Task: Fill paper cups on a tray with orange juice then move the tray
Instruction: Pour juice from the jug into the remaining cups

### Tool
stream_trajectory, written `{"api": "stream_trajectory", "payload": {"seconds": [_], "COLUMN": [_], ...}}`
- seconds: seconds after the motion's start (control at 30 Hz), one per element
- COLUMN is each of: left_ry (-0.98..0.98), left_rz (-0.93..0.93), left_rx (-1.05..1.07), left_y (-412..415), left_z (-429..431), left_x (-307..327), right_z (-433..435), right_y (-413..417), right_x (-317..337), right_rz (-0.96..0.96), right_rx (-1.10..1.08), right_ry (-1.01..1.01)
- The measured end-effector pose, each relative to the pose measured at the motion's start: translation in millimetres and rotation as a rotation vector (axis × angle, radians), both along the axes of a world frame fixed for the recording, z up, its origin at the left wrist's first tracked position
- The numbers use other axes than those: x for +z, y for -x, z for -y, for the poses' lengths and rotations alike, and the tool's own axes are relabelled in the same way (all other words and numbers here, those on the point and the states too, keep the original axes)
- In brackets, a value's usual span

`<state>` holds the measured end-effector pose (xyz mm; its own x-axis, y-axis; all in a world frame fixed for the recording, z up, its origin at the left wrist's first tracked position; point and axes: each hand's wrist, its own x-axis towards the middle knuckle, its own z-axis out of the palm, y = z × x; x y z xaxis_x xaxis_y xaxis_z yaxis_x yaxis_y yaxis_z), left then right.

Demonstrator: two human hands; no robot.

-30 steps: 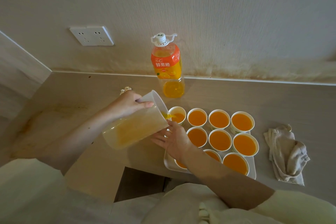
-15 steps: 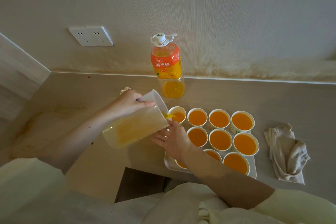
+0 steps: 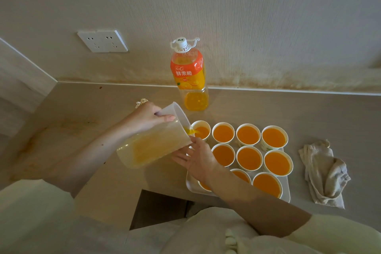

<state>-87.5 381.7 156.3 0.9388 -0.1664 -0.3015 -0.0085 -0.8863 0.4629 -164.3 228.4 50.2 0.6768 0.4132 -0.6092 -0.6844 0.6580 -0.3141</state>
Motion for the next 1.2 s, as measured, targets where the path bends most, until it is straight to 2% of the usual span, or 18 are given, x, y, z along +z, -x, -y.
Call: {"api": "stream_trajectory", "payload": {"seconds": [1.2], "left_ry": [0.001], "left_rz": [-0.024], "left_rx": [0.020], "left_y": [4.6], "left_z": [0.6], "left_x": [-0.1], "right_z": [1.7], "right_y": [4.7], "right_x": [10.4], "right_rz": [-0.024], "right_rx": [0.018], "right_ry": [-0.042]}}
